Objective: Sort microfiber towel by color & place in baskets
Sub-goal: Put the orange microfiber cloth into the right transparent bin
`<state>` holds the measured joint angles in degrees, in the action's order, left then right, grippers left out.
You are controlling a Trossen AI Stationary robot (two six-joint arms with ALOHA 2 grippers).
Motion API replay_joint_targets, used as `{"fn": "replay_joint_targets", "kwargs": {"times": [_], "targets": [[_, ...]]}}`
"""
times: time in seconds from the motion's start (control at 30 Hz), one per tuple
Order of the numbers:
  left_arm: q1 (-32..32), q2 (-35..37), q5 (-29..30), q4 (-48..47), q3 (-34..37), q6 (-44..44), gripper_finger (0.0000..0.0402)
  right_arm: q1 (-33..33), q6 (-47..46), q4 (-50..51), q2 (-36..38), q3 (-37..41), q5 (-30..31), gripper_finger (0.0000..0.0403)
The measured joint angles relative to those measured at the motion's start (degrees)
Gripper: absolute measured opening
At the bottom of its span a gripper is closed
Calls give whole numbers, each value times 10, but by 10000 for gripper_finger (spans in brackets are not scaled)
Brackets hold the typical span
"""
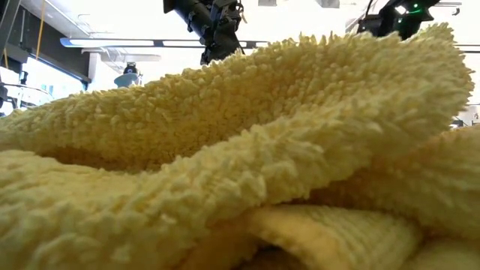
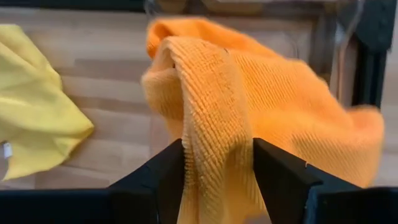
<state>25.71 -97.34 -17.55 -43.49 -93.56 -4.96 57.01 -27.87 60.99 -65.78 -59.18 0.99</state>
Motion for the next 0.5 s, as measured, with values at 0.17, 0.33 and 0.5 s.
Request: {"fn": "replay_joint_targets", "kwargs": {"times": [0.17,0.33,0.5], "targets": [[0,0,-2,0,0,-4,129,-1,-3,17,-26,0,3,155],[0,0,-2,-1,0,-6,129,-1,-2,28,-89,0,2,141],[-1,0,-2,-4,0,-10,129,-9,0,17,-161,16,31,138]]}}
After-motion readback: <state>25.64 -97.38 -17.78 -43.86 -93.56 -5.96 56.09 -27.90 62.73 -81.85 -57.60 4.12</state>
